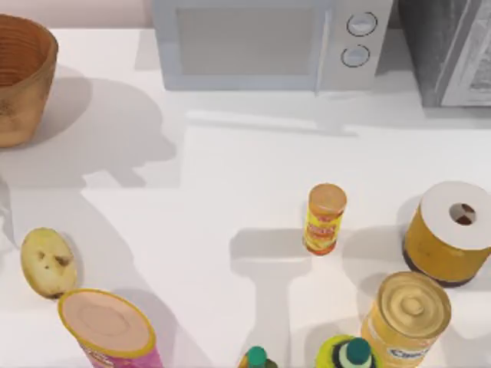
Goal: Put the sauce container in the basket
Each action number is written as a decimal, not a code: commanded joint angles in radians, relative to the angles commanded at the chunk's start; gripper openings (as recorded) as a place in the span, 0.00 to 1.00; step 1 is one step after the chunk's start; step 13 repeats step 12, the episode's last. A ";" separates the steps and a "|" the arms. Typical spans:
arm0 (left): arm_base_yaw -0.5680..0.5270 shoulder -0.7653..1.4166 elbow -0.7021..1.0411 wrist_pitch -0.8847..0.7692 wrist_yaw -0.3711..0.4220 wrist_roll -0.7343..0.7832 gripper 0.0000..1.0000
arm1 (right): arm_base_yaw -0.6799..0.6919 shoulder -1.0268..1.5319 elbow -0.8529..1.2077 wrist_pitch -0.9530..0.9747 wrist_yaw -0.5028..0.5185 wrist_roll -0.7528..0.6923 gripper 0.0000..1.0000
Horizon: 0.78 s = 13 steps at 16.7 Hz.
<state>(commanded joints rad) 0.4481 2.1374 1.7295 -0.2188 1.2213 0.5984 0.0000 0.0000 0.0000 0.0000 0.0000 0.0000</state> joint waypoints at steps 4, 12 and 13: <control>0.000 0.000 0.000 0.000 0.000 0.000 0.83 | 0.000 0.000 0.000 0.000 0.000 0.000 1.00; 0.000 0.000 0.000 0.000 0.000 0.000 1.00 | 0.000 0.000 0.000 0.000 0.000 0.000 1.00; 0.000 0.000 0.000 0.000 0.000 0.000 1.00 | 0.000 0.000 0.000 0.000 0.000 0.000 1.00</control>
